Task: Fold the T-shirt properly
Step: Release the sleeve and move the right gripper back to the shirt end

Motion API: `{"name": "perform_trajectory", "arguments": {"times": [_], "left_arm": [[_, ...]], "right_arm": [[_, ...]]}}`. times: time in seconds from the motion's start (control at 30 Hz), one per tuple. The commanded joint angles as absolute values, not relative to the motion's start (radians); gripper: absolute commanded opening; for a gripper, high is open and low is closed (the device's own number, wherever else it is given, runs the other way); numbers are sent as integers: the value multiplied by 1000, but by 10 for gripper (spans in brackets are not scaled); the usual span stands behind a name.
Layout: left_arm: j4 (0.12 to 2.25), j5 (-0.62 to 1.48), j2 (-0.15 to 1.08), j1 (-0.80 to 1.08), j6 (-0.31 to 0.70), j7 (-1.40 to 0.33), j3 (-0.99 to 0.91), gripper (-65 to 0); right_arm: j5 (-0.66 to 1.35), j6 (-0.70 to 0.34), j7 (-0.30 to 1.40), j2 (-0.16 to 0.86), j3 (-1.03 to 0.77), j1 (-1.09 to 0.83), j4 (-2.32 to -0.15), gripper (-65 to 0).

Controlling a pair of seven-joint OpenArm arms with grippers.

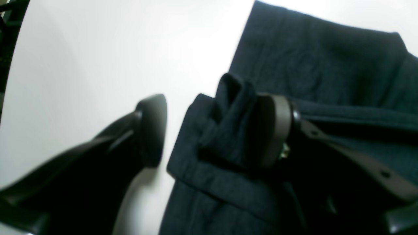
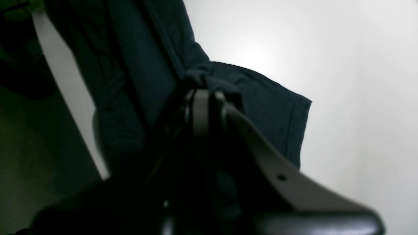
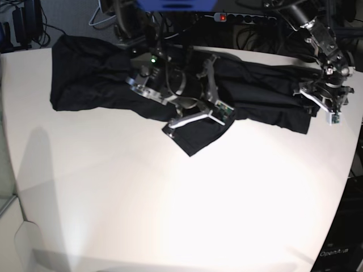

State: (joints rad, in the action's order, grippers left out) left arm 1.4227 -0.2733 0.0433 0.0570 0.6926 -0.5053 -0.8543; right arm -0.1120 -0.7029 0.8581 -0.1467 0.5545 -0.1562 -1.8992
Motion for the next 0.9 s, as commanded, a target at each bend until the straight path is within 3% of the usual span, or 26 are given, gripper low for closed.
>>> {"name": "perform_trajectory", "arguments": {"times": [0.0,0.47,0.87], "left_arm": [[1429,-286,47,50,698,-515,-854,-258],[1429,-344,35,50,698,-515,-797,-258],[1429,-343,35,53,698,-515,-803,-258]], "right_arm": [[-94,-698,835,-157,561,-150,-1919,-637],[-99,-698,835,-76,900,-31,-1883,-635],[-97,-698,748,-91,924,-22,-1725,-635]]}}
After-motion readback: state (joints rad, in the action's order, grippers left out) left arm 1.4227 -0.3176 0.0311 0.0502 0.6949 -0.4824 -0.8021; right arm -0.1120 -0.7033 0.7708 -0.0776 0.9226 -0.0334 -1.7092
